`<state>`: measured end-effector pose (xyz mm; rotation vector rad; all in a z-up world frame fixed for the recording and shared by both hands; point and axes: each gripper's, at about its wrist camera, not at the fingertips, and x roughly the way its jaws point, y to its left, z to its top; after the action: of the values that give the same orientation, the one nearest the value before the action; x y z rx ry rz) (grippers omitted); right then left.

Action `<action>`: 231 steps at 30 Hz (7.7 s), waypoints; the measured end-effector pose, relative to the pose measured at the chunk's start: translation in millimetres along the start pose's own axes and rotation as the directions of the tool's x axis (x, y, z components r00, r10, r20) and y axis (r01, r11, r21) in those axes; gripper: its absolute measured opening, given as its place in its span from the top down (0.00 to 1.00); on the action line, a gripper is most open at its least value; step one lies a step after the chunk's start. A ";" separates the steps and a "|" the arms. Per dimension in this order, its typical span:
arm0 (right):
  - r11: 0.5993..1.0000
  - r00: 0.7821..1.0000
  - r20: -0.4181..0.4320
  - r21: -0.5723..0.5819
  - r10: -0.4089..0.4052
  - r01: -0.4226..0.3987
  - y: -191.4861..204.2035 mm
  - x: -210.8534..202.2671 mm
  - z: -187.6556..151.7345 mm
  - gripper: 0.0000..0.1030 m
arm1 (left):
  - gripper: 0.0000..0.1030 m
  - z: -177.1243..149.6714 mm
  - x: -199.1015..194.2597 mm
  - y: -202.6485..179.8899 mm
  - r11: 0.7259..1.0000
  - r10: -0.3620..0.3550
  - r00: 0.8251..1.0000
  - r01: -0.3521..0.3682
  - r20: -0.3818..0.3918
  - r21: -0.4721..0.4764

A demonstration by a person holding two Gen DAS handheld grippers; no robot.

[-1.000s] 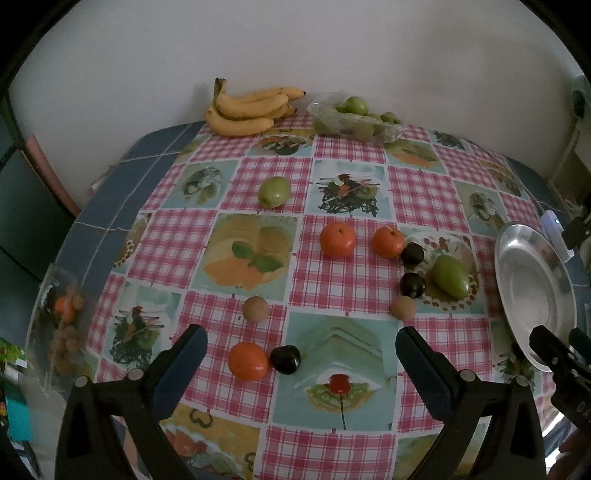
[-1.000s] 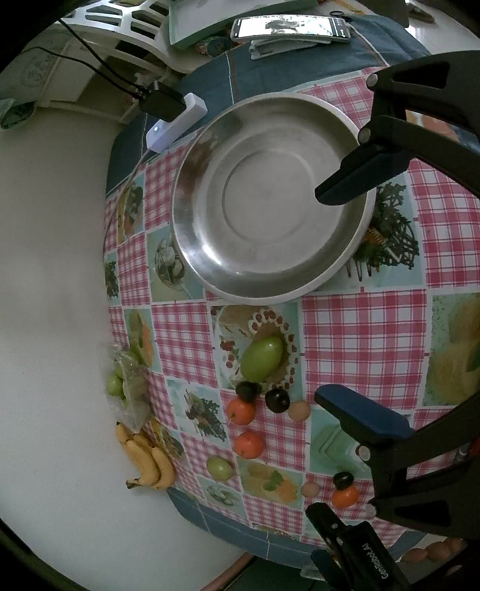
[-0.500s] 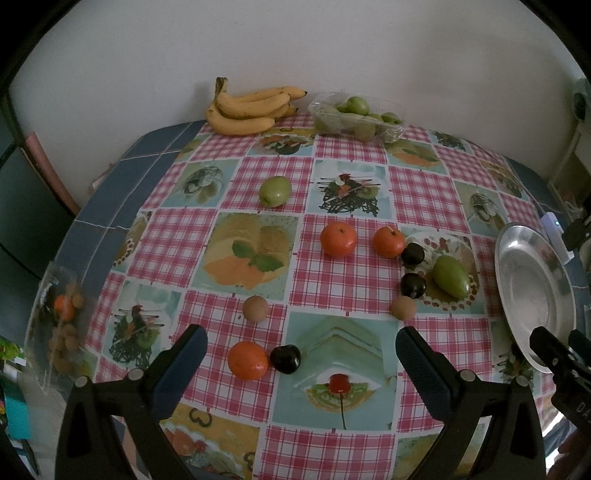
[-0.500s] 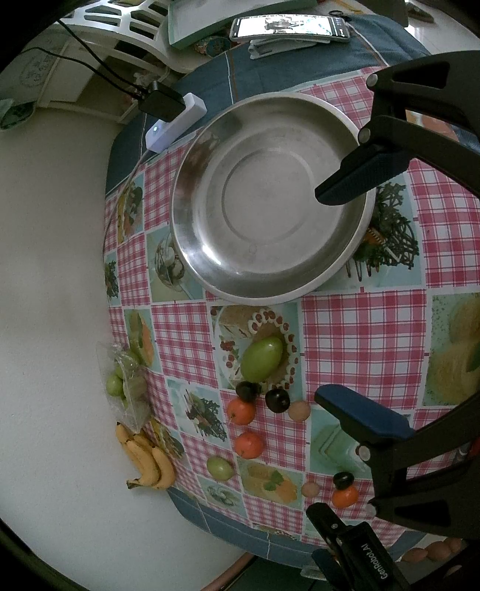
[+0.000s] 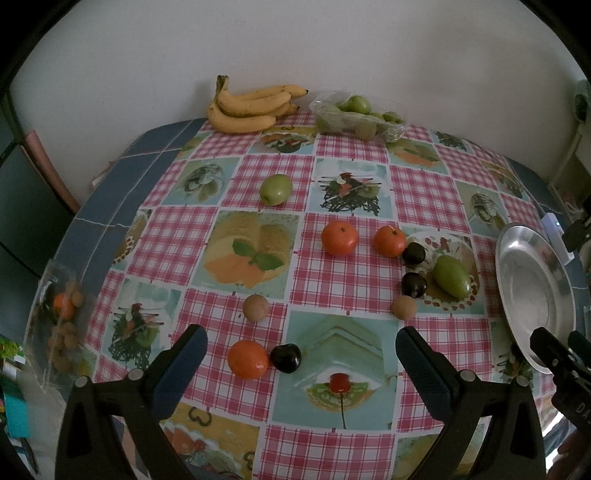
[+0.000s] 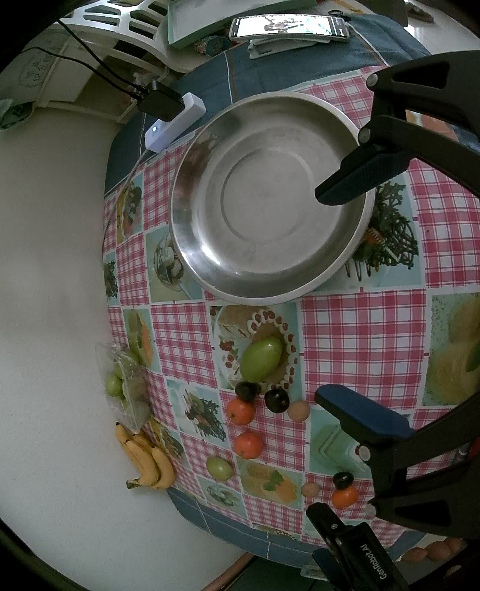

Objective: Organize fruits

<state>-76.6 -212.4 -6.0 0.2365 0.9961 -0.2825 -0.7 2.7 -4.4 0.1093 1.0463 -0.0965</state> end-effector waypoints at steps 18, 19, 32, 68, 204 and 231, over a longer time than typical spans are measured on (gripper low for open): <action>1.000 1.000 -0.001 0.001 0.004 -0.004 -0.2 0.2 -0.3 0.05 | 0.00 0.7 0.0 0.6 1.000 -0.001 1.000 0.001 -0.001 0.000; 1.000 1.000 -0.002 0.001 0.004 -0.004 -0.2 0.2 -0.2 0.05 | 0.00 0.9 0.1 0.6 1.000 -0.001 1.000 0.001 -0.001 0.001; 1.000 1.000 -0.003 0.002 0.007 -0.007 -0.4 -0.3 0.5 0.05 | 0.00 -1.7 1.6 1.3 1.000 0.000 1.000 0.000 -0.007 0.001; 0.902 0.895 -0.296 -0.175 0.334 -0.394 144.5 59.5 -0.9 0.15 | 0.12 -4.2 64.3 125.7 0.958 -0.202 0.971 0.168 -0.131 -0.231; 0.984 0.979 -0.100 0.013 0.178 -0.177 33.4 31.6 56.0 0.73 | 0.61 66.3 27.6 -46.5 0.968 -0.228 0.963 0.208 -0.144 -0.141; 0.911 0.990 -0.081 0.390 -0.112 0.135 -134.9 40.1 69.2 0.73 | 0.61 67.3 70.7 -211.9 0.902 -0.392 0.892 0.421 -0.227 0.098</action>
<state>-47.3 -366.4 -12.8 0.5525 1.0058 -0.5982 64.3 -218.2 -41.7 0.0282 1.2544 -0.5558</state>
